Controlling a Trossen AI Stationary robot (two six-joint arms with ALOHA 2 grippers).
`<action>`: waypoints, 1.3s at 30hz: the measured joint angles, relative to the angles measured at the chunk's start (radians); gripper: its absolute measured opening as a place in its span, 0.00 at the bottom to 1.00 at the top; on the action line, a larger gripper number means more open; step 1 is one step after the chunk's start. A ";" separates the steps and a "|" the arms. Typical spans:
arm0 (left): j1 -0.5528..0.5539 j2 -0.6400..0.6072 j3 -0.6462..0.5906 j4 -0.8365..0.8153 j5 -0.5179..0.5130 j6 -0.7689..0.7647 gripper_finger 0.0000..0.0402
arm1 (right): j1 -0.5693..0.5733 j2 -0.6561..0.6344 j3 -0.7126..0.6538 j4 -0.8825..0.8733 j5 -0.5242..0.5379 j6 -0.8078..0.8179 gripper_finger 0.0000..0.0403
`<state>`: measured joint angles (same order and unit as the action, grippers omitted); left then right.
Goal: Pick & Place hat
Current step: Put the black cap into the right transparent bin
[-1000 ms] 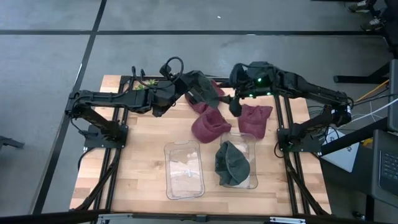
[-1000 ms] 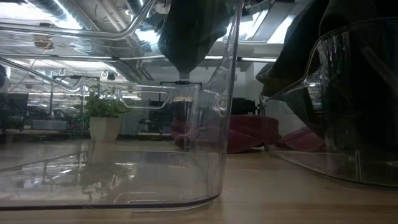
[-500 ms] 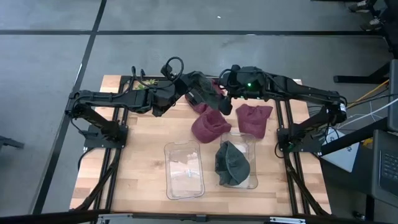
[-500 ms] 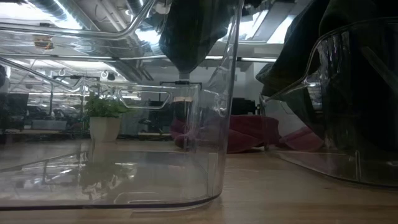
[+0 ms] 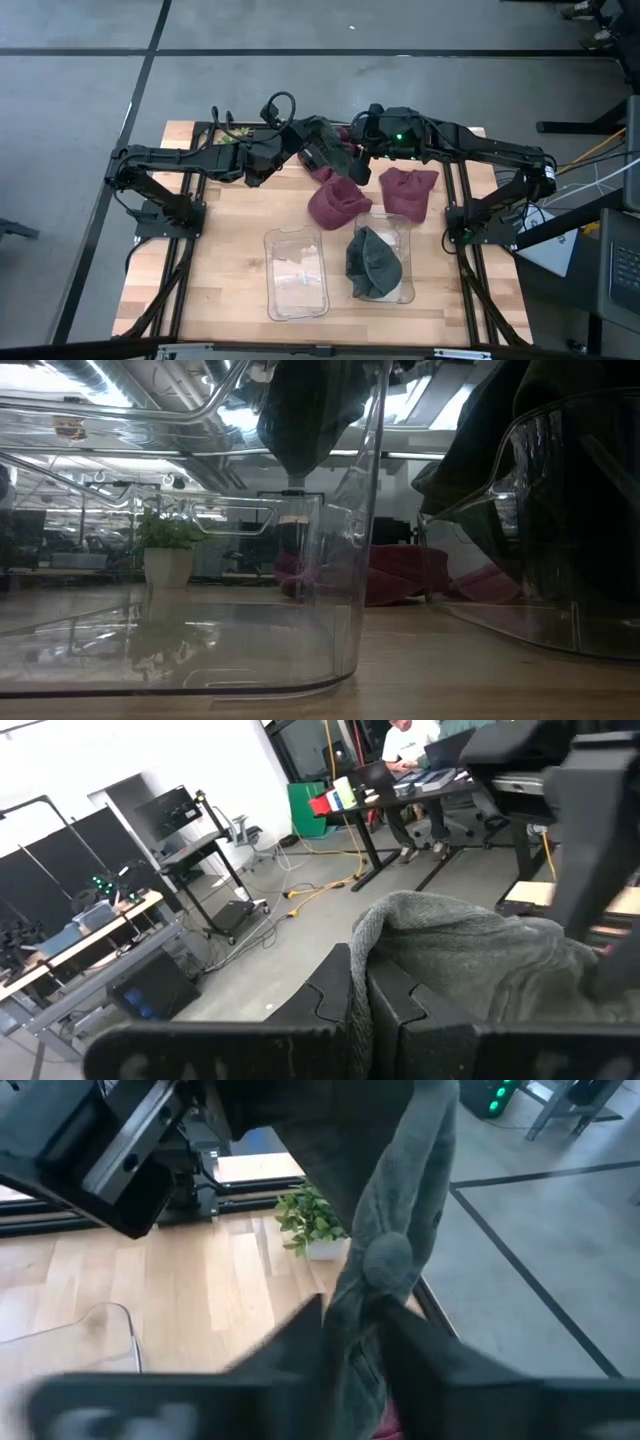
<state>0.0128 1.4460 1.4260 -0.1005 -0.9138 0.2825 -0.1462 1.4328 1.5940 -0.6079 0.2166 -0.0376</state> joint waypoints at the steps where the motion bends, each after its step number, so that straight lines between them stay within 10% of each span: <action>1: 0.000 0.000 0.000 0.000 0.000 0.000 0.01 | -0.001 0.000 0.000 -0.002 -0.001 -0.003 0.09; 19: -0.072 -0.056 0.000 0.043 0.153 0.006 0.11 | -0.008 0.001 0.000 -0.017 -0.008 0.004 0.01; 39: -0.124 -0.281 0.002 -0.449 0.280 -0.356 0.40 | -0.007 -0.024 0.000 -0.064 0.045 0.041 0.01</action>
<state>-0.1112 1.1647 1.4277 -0.5493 -0.6334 -0.0736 -0.1535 1.4092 1.5944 -0.6715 0.2612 0.0033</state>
